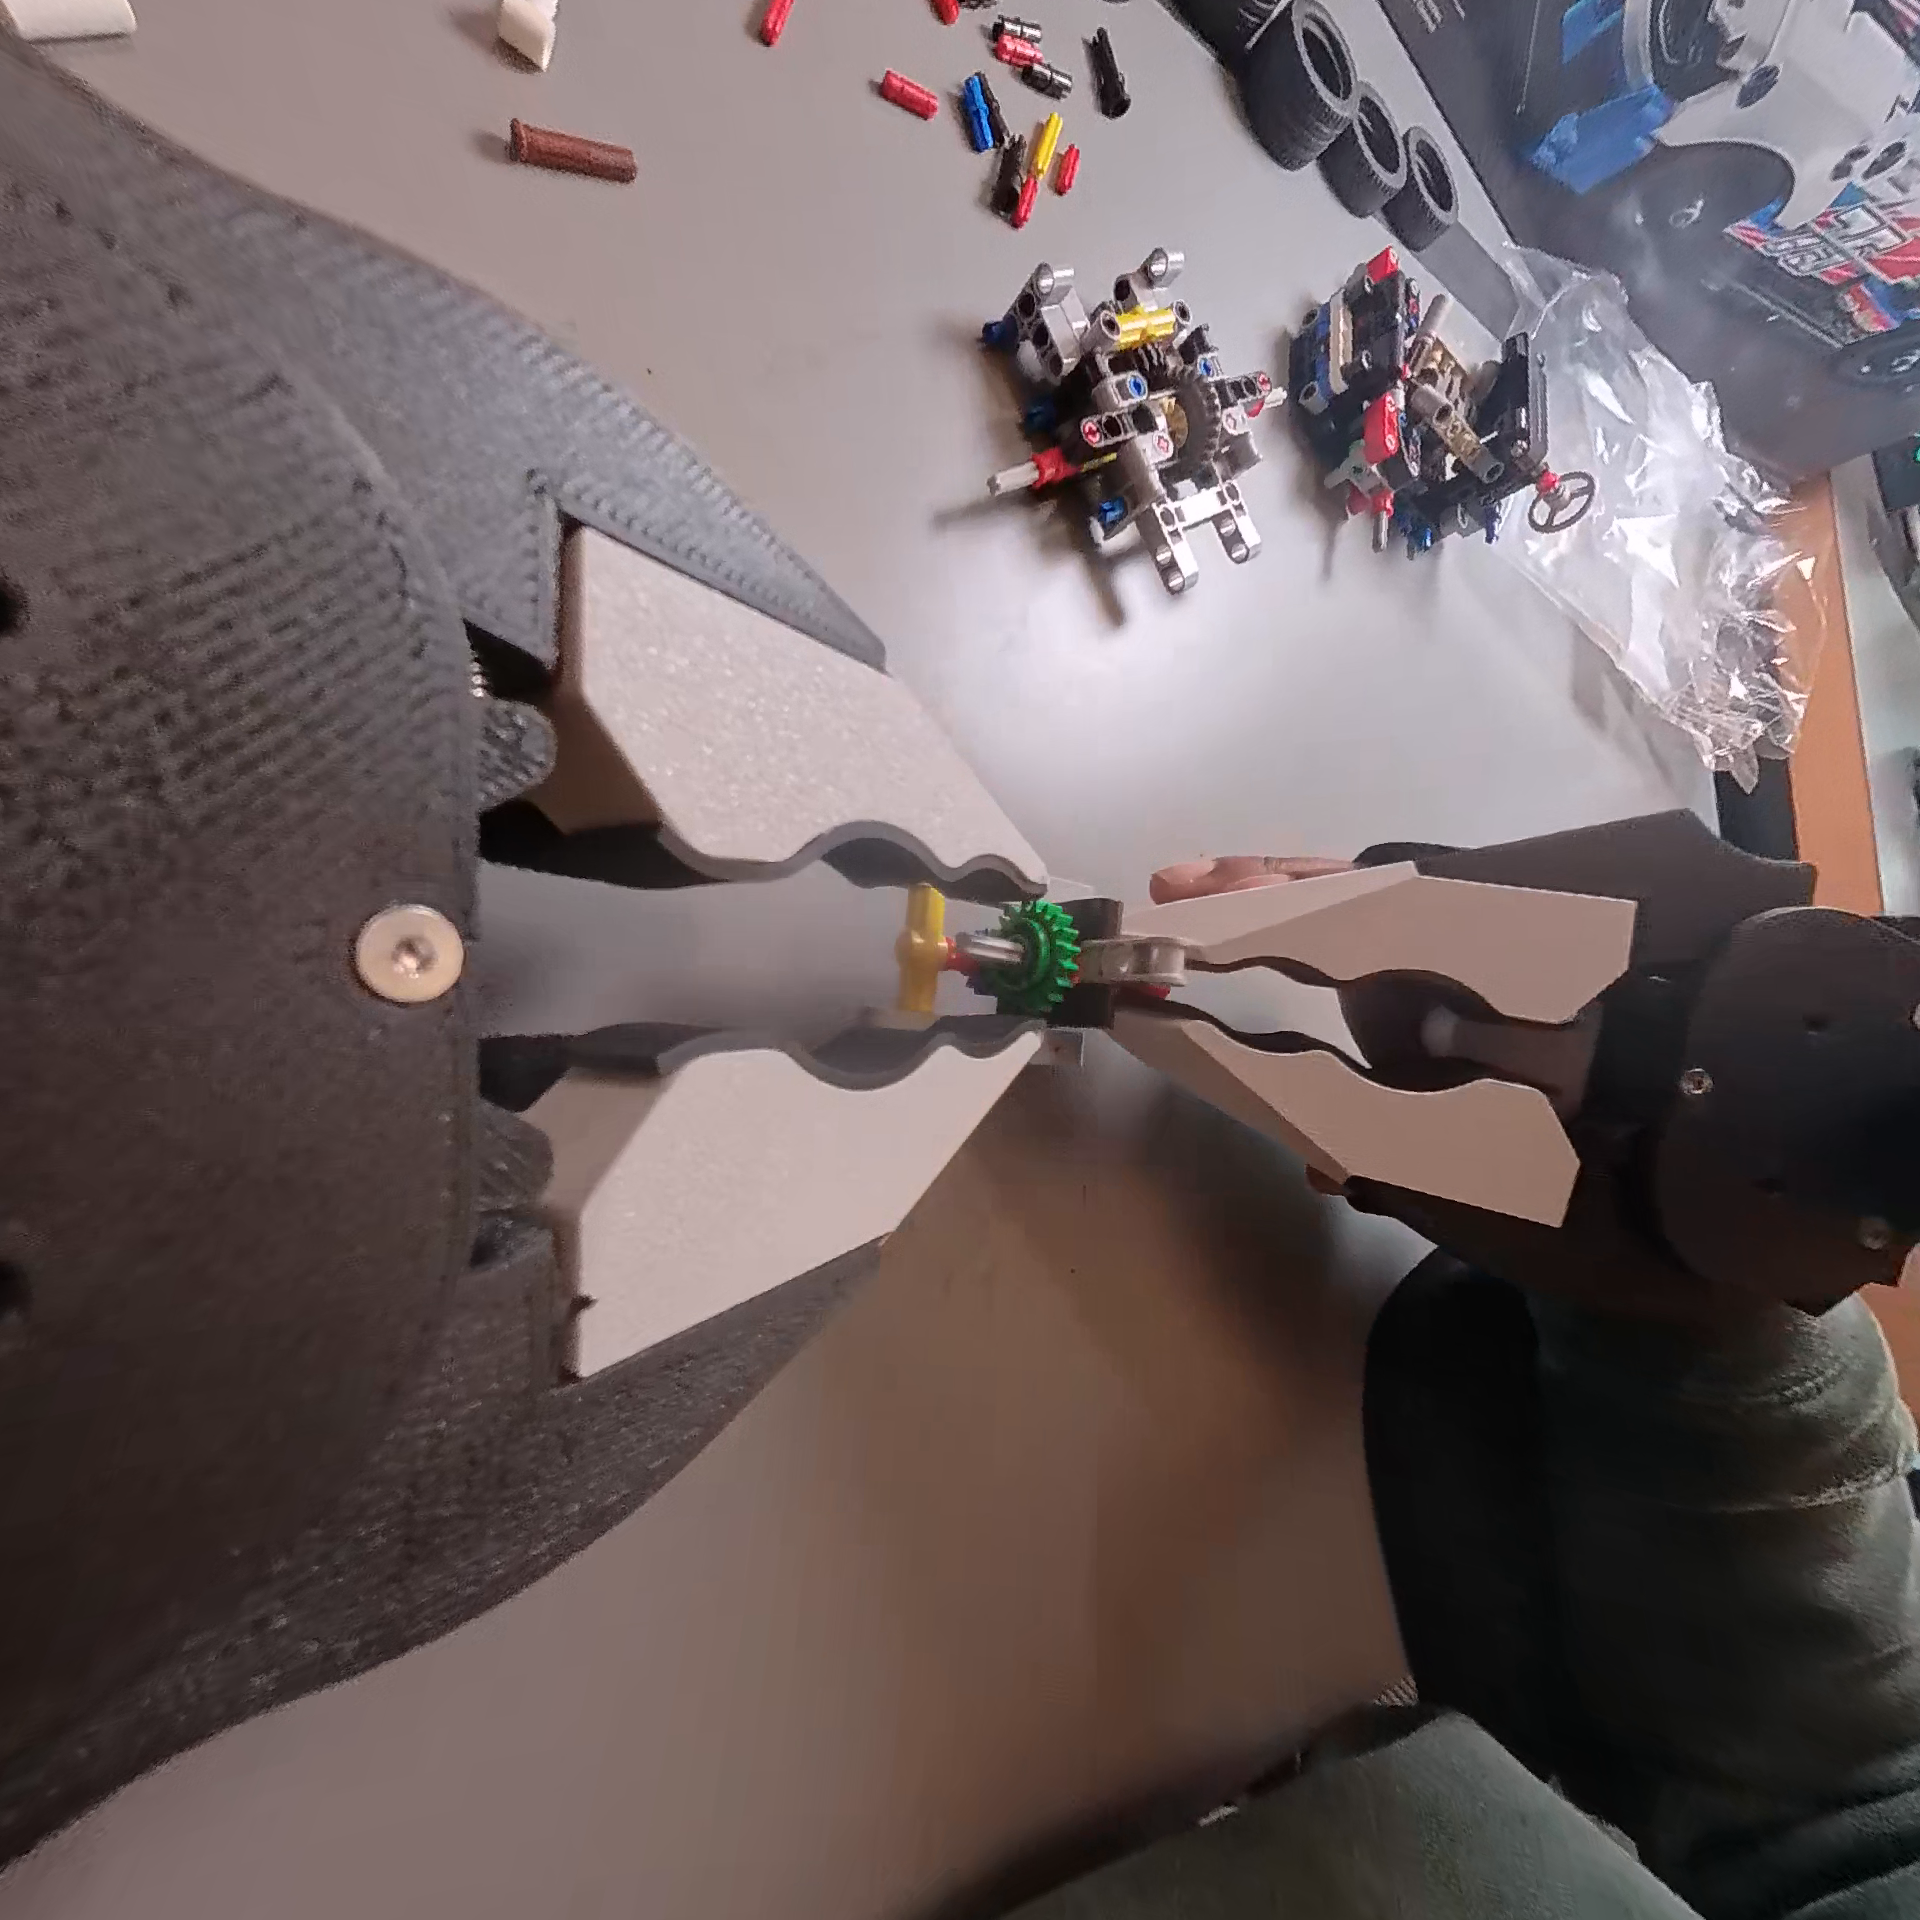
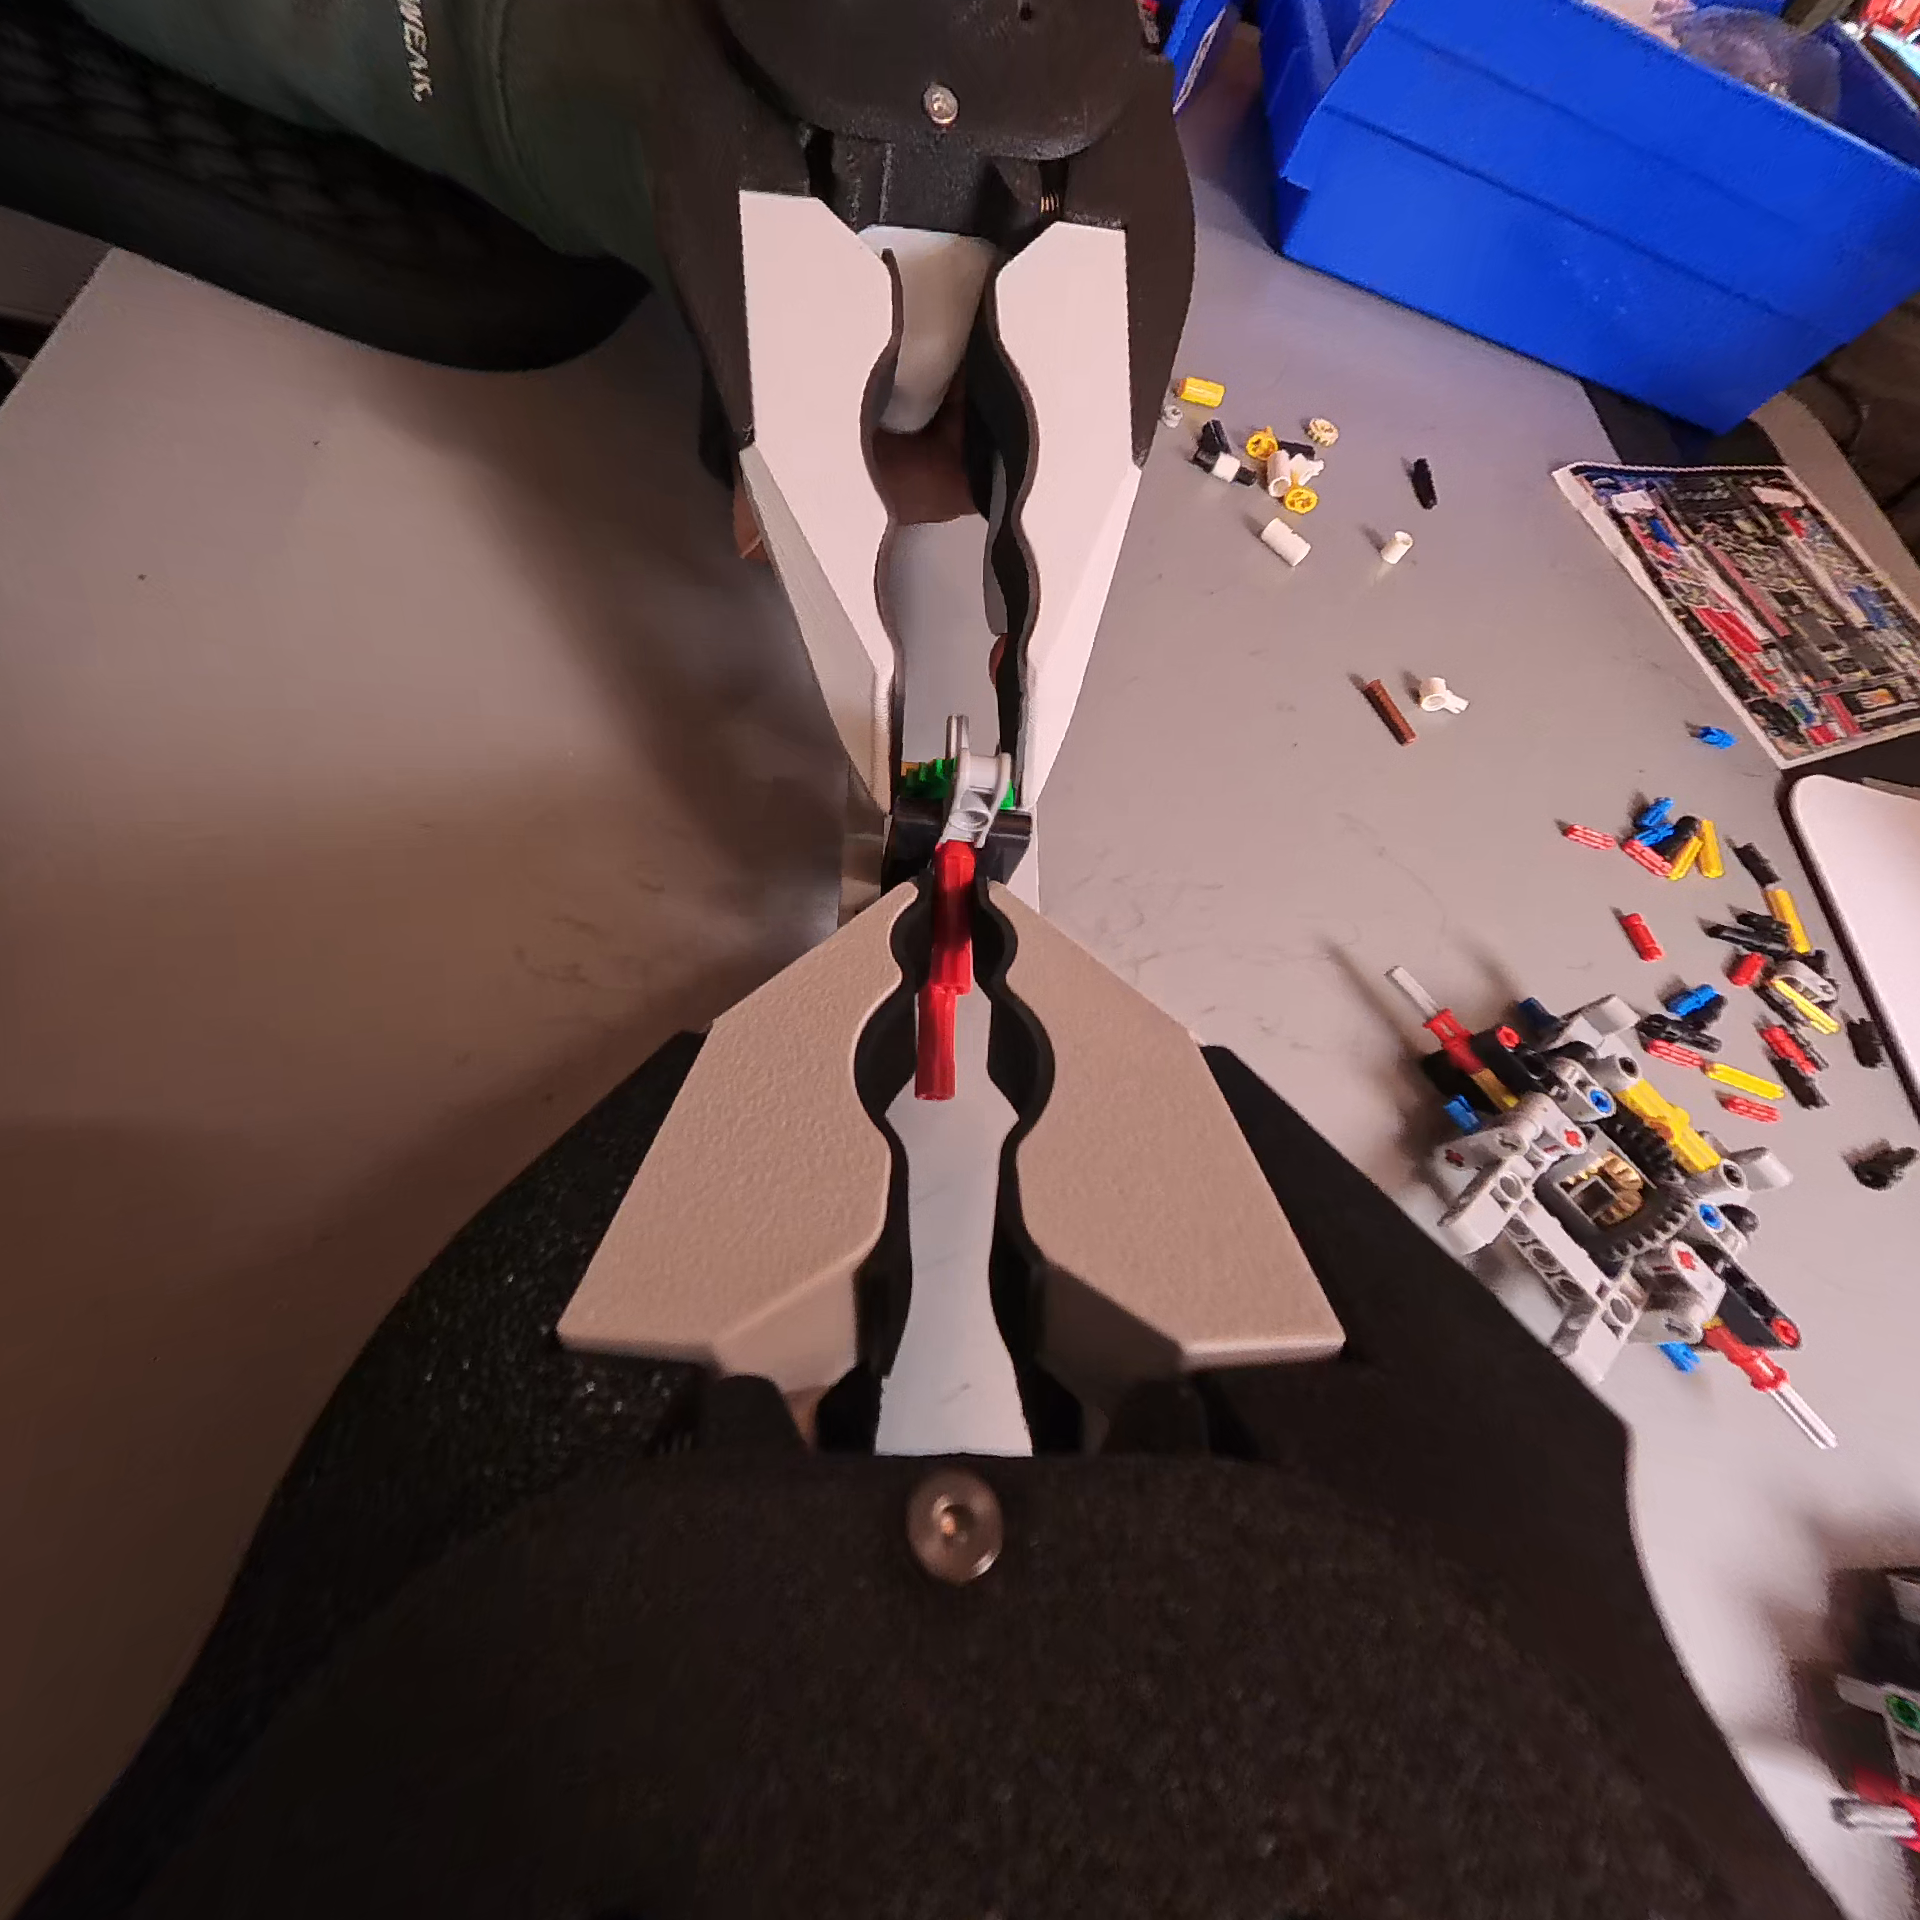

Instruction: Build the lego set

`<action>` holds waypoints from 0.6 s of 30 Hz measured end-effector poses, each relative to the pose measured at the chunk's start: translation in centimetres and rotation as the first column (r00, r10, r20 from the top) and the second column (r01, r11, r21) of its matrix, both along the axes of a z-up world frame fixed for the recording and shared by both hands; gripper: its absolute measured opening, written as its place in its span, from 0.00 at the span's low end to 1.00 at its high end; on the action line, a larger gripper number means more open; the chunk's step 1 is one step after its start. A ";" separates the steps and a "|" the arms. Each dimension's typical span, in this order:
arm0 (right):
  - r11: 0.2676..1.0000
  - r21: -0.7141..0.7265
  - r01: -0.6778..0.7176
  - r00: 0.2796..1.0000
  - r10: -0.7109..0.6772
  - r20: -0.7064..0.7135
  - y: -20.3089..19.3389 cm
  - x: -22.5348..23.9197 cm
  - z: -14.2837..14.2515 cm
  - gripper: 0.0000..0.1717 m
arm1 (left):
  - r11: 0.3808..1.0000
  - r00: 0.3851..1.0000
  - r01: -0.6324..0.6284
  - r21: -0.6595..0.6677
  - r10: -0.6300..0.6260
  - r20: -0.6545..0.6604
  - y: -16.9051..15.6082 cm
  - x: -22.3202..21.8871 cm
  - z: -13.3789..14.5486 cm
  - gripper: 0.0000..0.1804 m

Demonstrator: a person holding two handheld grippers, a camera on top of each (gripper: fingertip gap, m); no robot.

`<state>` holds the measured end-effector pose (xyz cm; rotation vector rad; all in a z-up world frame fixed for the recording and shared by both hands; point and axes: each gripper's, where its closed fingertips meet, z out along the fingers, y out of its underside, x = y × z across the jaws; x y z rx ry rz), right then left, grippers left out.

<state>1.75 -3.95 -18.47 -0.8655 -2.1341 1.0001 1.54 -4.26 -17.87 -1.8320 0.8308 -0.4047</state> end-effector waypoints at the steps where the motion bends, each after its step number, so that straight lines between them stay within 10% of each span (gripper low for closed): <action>1: 1.000 -0.003 0.000 1.000 0.000 0.003 0.0 0.0 0.0 0.02 | 1.000 1.000 0.000 -0.003 0.000 -0.005 0.0 0.0 -0.1 0.11; 18: 1.000 -0.022 -0.011 0.995 0.013 0.094 0.3 0.4 -2.2 0.02 | 0.992 0.997 -0.012 -0.124 0.002 -0.083 0.2 0.5 -2.2 0.11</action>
